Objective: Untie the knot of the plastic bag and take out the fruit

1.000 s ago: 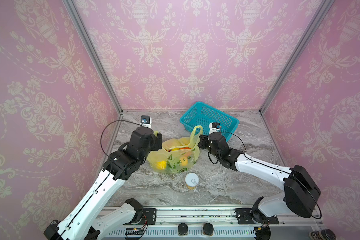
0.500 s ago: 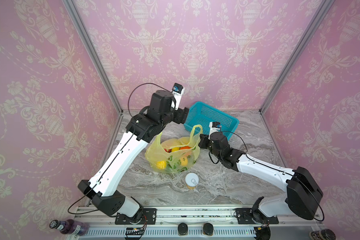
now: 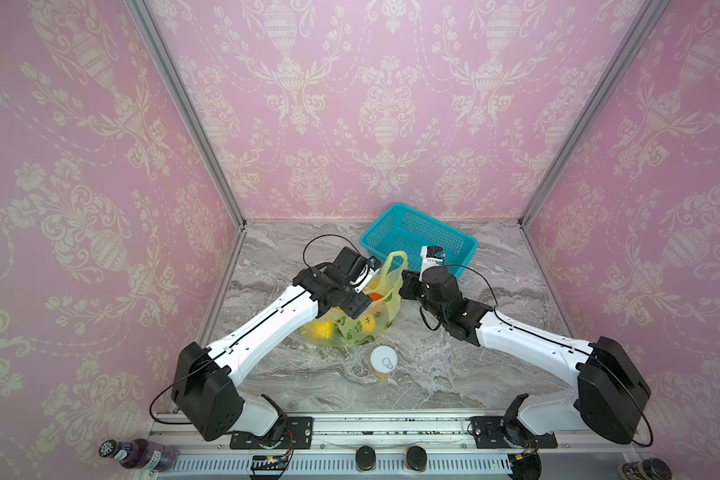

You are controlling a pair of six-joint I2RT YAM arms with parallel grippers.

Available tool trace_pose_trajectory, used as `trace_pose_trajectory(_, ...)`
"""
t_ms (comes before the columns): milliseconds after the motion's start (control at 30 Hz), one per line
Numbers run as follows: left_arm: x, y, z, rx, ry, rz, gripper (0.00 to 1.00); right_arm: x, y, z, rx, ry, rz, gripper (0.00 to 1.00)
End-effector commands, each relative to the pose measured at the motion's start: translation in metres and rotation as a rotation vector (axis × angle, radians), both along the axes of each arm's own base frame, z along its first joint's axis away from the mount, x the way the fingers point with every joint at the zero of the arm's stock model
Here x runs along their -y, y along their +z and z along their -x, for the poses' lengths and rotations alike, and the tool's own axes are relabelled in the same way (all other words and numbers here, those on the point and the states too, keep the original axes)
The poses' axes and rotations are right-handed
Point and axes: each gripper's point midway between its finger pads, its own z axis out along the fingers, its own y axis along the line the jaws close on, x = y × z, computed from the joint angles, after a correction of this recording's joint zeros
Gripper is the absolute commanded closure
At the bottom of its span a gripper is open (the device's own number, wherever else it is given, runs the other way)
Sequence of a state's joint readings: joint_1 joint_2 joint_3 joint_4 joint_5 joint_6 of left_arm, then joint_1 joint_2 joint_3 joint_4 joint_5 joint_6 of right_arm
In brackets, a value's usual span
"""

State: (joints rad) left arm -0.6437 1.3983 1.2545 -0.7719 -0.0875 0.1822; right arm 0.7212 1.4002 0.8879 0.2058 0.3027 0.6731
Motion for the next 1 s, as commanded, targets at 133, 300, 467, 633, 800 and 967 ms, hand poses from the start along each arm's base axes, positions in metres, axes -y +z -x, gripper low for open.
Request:
trace_pose_trajectory(133, -0.02, -0.026, -0.009, -0.016, 0.079, -0.122, 0.22, -0.003, 0.007, 0.001, 0.025, 0.029, -0.012, 1.0)
trace_pose_trajectory(300, -0.031, -0.039, -0.03, -0.011, 0.131, -0.276, 0.22, -0.002, 0.008, 0.004, 0.03, 0.033, -0.02, 1.0)
trace_pose_trajectory(467, -0.019, -0.046, -0.041, -0.012, 0.102, -0.252, 0.27, -0.002, 0.011, 0.005, 0.036, 0.04, -0.018, 1.0)
trace_pose_trajectory(633, -0.026, -0.045, -0.054, -0.057, 0.13, -0.243, 1.0, -0.001, 0.012, 0.005, 0.043, 0.037, -0.015, 1.0)
trace_pose_trajectory(800, -0.047, -0.015, -0.091, 0.187, 0.237, -0.337, 1.0, -0.002, 0.013, 0.004, 0.046, 0.048, -0.014, 1.0)
trace_pose_trajectory(967, -0.06, 0.044, -0.109, 0.376, 0.345, -0.321, 1.0, -0.002, 0.016, 0.006, 0.065, 0.059, -0.009, 1.0)
